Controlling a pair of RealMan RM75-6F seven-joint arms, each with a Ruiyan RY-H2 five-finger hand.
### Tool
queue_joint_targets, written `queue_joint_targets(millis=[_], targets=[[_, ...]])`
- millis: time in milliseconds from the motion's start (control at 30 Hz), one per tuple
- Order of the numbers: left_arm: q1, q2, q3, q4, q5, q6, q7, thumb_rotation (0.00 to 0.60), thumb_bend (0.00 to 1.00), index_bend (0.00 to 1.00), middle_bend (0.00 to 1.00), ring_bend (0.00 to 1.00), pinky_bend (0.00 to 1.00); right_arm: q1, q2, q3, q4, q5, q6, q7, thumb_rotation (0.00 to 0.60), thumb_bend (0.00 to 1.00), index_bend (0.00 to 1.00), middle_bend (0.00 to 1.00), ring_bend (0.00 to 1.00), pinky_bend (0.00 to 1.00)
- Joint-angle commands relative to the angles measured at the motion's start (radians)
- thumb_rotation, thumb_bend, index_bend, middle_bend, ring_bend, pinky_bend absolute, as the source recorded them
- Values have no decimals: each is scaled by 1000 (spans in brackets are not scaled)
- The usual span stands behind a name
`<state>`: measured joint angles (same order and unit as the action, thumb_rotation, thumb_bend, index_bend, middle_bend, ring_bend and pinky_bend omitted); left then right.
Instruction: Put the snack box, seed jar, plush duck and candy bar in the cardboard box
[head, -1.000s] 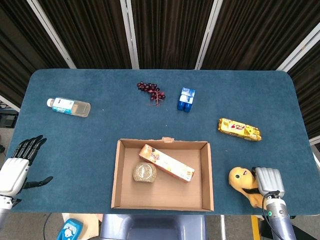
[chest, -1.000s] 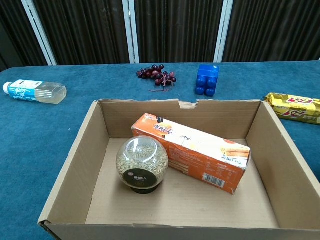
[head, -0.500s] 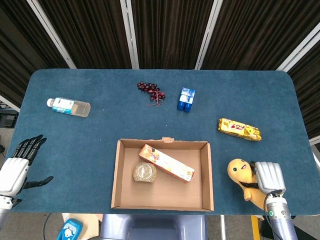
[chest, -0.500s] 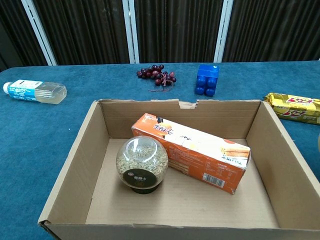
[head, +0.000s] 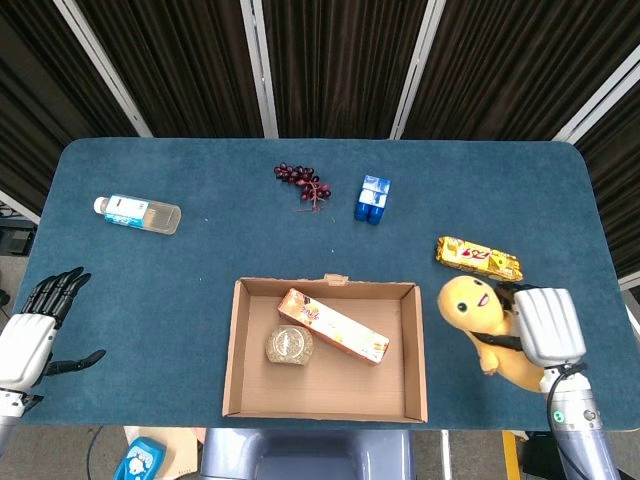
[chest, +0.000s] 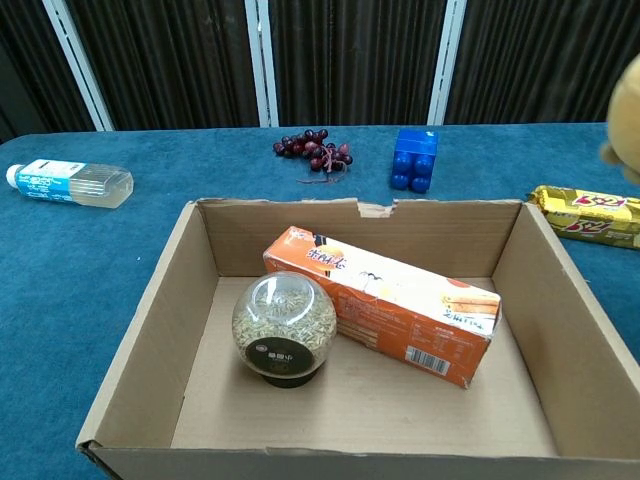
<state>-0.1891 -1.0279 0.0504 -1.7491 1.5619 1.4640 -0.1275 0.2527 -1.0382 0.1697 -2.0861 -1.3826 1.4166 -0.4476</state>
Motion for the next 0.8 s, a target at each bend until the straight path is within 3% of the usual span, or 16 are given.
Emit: queue_joint_targets(millis=[33, 200, 433, 533, 700, 800], targets=[[0, 0, -2, 2, 1, -3, -3, 600, 56, 2, 0, 0, 0, 33, 24, -2, -119, -75, -29, -46, 600, 180, 767, 714, 724, 884], [-1, 1, -10, 12, -3, -9, -18, 600, 56, 1, 0, 0, 0, 88, -58, -28, -193, -79, -116, -158, 600, 178, 759, 707, 716, 882], [-1, 5, -22, 25, -18, -19, -54, 600, 55, 1, 0, 0, 0, 184, -274, -19, -193, 29, -200, -335, 600, 159, 702, 647, 656, 838], [0, 7, -28, 27, -22, -19, -69, 600, 56, 0, 0, 0, 0, 223, -371, -4, -177, 108, -209, -408, 600, 139, 588, 525, 533, 695], [0, 8, -38, 33, -33, -23, -92, 600, 56, 0, 0, 0, 0, 279, -485, 29, -170, 257, -198, -505, 600, 70, 210, 143, 125, 328], [-1, 7, -44, 38, -39, -27, -104, 600, 55, 0, 0, 0, 0, 314, -527, 60, -178, 335, -174, -565, 600, 51, 77, 12, 5, 194]])
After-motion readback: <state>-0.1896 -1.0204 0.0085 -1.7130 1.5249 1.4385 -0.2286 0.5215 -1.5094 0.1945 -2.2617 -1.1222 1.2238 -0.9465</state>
